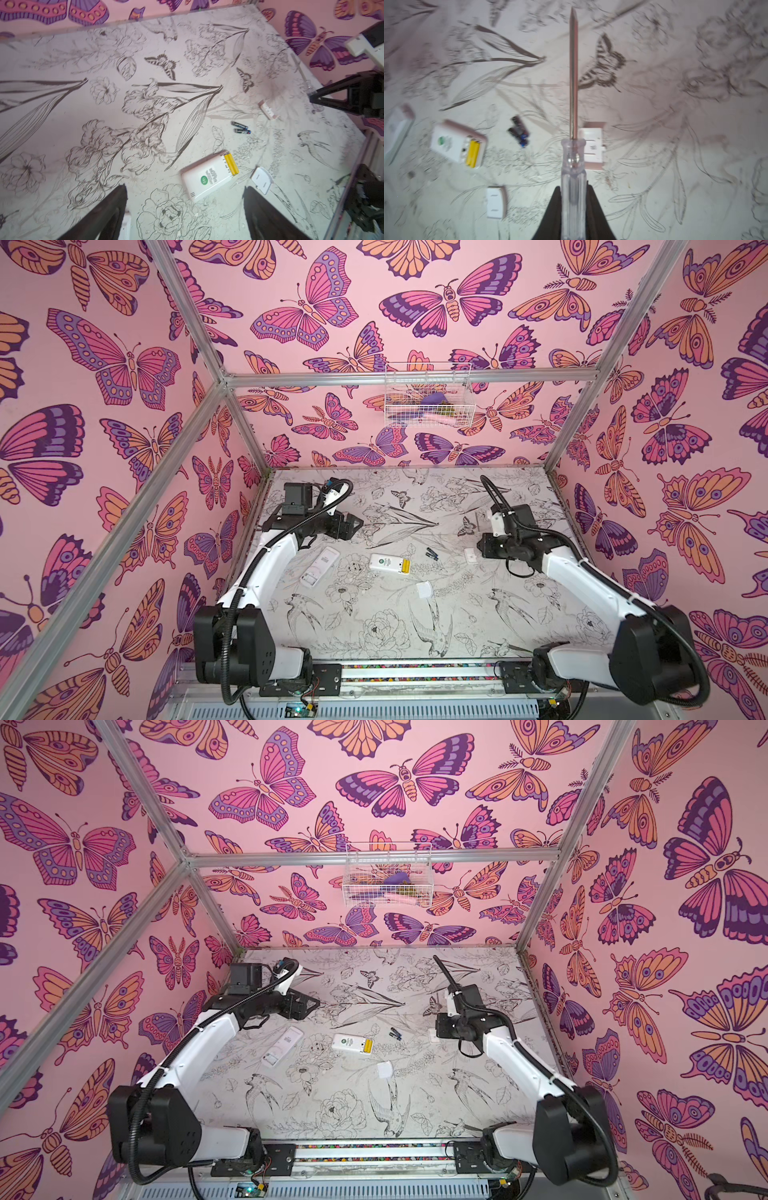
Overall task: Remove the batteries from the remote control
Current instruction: 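Grasp and lift the clear-handled screwdriver with the right gripper while the left withdraws, then bring the screwdriver to the left gripper and close the left gripper on it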
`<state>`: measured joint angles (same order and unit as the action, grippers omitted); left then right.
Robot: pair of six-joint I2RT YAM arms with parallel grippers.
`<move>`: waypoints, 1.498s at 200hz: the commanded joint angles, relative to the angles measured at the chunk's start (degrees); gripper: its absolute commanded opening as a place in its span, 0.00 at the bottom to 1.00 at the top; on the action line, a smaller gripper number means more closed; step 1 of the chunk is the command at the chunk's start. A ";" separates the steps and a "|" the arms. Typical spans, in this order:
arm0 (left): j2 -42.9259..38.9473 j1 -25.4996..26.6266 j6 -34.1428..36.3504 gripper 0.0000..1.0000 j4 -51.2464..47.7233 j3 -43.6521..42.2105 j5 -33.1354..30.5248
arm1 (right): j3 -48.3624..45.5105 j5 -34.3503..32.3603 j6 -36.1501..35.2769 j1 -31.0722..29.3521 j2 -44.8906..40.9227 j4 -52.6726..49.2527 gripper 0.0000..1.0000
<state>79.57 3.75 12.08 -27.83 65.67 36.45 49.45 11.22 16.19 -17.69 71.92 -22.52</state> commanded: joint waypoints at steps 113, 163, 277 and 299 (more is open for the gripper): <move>0.67 2.30 12.50 0.73 -15.56 4.06 30.61 | -0.66 20.15 -21.06 -21.18 1.14 9.00 0.06; 1.02 4.03 13.31 0.74 -15.52 2.56 31.16 | -0.54 18.27 -24.23 -23.85 2.44 8.68 0.06; 6.46 11.43 63.42 0.76 -43.94 15.33 24.98 | 1.41 42.23 -15.95 -21.65 7.49 13.98 0.07; 7.19 13.35 64.47 0.76 -44.73 15.55 22.78 | 0.57 43.11 -14.31 -21.53 6.87 17.45 0.07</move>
<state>85.60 15.40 68.66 -66.74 80.62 62.15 49.45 50.28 0.40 -39.46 79.83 -10.02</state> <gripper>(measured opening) 0.762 0.184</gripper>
